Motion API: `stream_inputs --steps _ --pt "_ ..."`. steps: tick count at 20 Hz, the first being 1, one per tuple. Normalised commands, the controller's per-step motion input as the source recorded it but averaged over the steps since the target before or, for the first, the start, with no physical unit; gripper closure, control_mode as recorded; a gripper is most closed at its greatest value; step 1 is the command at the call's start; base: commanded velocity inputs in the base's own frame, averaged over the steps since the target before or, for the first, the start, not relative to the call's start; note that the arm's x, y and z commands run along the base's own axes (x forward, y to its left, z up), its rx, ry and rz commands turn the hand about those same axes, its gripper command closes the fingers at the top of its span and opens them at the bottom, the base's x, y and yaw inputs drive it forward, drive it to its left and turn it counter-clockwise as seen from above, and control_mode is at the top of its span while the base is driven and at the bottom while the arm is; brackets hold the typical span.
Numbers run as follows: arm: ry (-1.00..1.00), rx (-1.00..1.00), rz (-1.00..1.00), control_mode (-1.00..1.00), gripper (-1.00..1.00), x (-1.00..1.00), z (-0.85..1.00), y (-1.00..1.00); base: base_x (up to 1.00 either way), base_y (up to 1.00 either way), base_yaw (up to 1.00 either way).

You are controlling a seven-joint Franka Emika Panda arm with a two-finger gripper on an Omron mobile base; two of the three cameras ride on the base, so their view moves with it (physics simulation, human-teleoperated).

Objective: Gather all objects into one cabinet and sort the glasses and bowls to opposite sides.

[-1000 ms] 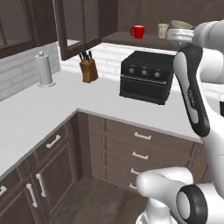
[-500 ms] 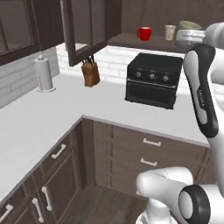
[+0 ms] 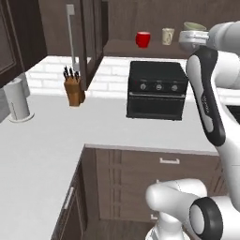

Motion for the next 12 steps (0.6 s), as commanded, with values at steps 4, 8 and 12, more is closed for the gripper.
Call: stream_inputs --steps 4,8,12 --pt "0.00 0.00 0.00 1.00 1.00 0.00 0.00 0.00 0.27 0.21 -0.13" --pt "0.00 0.00 0.00 1.00 1.00 0.00 0.00 0.00 0.44 0.00 -0.12" --pt "0.00 0.00 0.00 1.00 1.00 0.00 0.00 0.00 0.41 0.00 -0.24"
